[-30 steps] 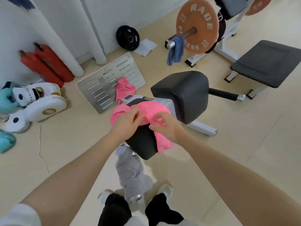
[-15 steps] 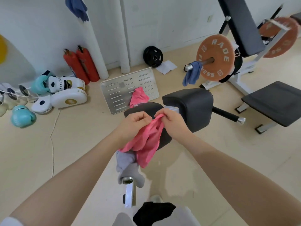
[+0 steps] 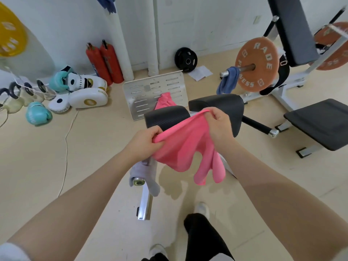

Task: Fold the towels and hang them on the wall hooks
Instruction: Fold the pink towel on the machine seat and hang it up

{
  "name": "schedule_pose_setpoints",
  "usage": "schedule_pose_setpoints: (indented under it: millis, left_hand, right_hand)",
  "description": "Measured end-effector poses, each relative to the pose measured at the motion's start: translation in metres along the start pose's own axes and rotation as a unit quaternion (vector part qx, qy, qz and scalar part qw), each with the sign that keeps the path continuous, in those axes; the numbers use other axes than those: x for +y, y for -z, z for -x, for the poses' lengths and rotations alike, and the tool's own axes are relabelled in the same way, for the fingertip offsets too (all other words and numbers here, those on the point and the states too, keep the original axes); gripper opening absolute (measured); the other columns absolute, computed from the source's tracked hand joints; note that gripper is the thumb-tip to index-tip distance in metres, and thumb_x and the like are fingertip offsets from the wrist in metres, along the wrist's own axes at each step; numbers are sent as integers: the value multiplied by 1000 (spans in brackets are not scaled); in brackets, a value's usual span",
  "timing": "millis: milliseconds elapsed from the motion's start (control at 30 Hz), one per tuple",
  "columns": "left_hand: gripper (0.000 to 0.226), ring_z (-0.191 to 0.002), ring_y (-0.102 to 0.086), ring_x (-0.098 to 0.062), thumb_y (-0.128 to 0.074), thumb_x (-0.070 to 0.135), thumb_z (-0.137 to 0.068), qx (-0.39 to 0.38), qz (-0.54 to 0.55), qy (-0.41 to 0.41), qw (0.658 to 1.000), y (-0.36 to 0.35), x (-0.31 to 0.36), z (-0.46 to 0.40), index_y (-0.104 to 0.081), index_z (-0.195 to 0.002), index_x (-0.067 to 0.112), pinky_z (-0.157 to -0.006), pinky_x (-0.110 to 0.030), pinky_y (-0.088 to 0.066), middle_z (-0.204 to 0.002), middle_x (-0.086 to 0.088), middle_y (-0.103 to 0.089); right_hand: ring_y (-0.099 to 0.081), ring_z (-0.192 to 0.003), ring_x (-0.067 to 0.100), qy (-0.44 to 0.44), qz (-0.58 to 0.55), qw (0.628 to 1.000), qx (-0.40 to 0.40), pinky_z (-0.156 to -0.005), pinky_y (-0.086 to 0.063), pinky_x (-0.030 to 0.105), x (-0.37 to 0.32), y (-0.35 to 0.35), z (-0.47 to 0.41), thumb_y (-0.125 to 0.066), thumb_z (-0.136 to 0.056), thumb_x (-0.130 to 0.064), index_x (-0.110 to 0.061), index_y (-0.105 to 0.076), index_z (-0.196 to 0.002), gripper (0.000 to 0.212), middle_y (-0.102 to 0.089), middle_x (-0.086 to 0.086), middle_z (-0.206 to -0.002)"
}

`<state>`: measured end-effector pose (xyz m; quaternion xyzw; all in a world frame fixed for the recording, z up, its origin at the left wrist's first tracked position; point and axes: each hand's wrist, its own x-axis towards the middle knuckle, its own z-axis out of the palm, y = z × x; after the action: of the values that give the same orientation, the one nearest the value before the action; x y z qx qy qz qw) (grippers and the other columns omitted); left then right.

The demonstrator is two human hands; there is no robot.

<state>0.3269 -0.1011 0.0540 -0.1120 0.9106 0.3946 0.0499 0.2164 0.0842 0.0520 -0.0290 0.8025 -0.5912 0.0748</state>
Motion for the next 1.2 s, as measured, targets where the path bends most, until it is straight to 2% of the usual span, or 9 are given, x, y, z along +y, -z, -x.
schedule_pose_setpoints:
  millis: [200,300,400,533,633,700,833,967,1200]
  left_hand:
    - [39,-56,-35,-15,-58,28,-87,-13,-31,123,992,-40,28,-35,-39,-56,15,-52,-26,-28,-55,2,-36]
    - [23,-73,-49,-19,-58,26,-89,7,147,209,967,-60,58,-61,-53,-66,23,-64,-20,-40,-66,5,-50]
    - [14,-79,-60,-26,-63,26,-84,-5,428,283,858,-73,91,-79,-63,-85,13,-78,-34,-50,-85,-8,-65]
    - [20,-64,-67,-24,-70,20,-60,-125,477,294,819,-75,116,-83,-75,-74,6,-69,-31,-49,-78,-14,-71]
    - [15,-60,-69,-22,-65,14,-59,-157,471,303,813,-74,128,-87,-76,-65,5,-69,-34,-46,-72,-13,-72]
    - [18,-68,-70,-22,-66,17,-62,-139,442,317,828,-75,124,-98,-76,-72,6,-74,-35,-48,-80,-12,-73]
    - [16,-70,-53,-19,-57,14,-80,-10,96,296,950,-80,88,-133,-60,-66,8,-65,-30,-40,-72,-6,-60]
    - [29,-58,-40,-17,-51,12,-82,37,-46,303,951,-76,53,-156,-41,-54,13,-51,-28,-28,-57,-2,-43]
    - [21,-93,-58,-32,-49,3,-84,162,-67,237,956,-52,6,-216,-69,-89,1,-74,-30,-38,-94,-15,-67]
  right_hand:
    - [-28,-53,14,-105,22,993,53,-54,-23,28,30,66,-45,-42,-94,-34,-18,-30,-52,46,-28,-3,-53]
    - [-42,-66,19,-193,33,981,0,-58,-31,29,36,95,-70,-37,-96,-42,-9,-54,-76,41,-38,0,-62]
    - [-47,-75,23,-219,28,974,-52,-57,-35,27,38,121,-99,-40,-96,-39,-7,-55,-81,39,-45,0,-68]
    - [-57,-77,20,-220,-19,965,-141,-73,-45,29,41,141,-132,-55,-91,-36,-10,-61,-92,27,-64,2,-77]
    - [-60,-65,18,-284,-132,907,-282,-65,-48,30,39,156,-152,-57,-88,-32,-9,-61,-77,27,-65,4,-62]
    - [-62,-69,21,-286,-118,892,-329,-67,-49,31,36,158,-165,-55,-88,-27,-5,-63,-80,24,-66,10,-71]
    - [-51,-73,18,-186,24,948,-257,-64,-40,29,43,138,-194,-52,-83,-4,-4,-61,-84,9,-55,8,-76]
    - [-31,-66,20,-35,182,956,-228,-61,-24,29,64,115,-222,-44,-80,0,-8,-50,-70,14,-33,8,-65]
    - [-46,-67,19,-13,252,948,-196,-65,-39,35,80,75,-271,-49,-86,-10,-24,-54,-63,28,-46,-8,-58]
